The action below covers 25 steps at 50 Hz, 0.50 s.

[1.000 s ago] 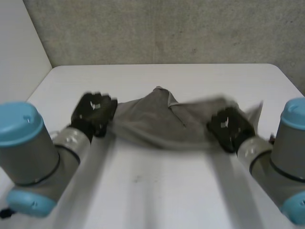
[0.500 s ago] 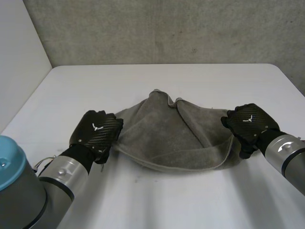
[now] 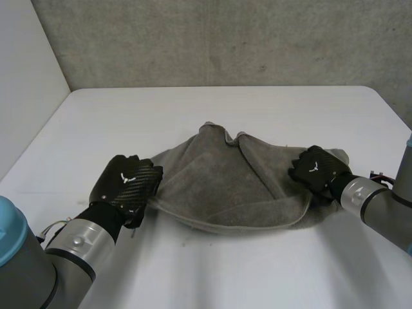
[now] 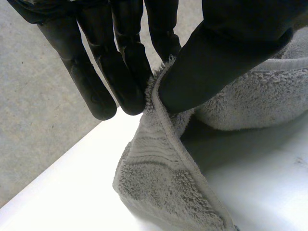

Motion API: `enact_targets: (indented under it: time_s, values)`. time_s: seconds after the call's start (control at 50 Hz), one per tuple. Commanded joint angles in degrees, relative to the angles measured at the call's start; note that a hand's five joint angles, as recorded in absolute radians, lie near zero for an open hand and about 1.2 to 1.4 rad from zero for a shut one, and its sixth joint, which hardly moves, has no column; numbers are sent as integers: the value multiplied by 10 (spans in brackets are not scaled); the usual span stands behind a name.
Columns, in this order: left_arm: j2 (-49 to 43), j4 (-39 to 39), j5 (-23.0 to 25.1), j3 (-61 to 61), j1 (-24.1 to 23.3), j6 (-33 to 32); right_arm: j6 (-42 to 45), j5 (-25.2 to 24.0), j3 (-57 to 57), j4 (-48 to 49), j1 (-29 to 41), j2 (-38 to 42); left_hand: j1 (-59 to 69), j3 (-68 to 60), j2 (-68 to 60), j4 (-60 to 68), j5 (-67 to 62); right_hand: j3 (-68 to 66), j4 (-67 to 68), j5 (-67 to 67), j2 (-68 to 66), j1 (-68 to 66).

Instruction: Fold the towel.

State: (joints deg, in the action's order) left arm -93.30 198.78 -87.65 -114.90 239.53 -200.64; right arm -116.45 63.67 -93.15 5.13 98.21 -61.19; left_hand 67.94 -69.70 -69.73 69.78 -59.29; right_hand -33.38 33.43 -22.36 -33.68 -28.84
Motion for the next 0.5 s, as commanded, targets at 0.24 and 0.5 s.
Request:
enact_targets:
  time_s: [0.24,0.5]
  values:
    - [27,-2,-1,106,25,-11,-163,55,147,16,-5,-123,121,-103,-103,102,-107,-466,466,-476,-463,-512]
    - [140,-94,0,349,74,-31,-231,50,303,-237,-82,-323,121,-103,-103,102,-107,-466,466,-476,-463,-512]
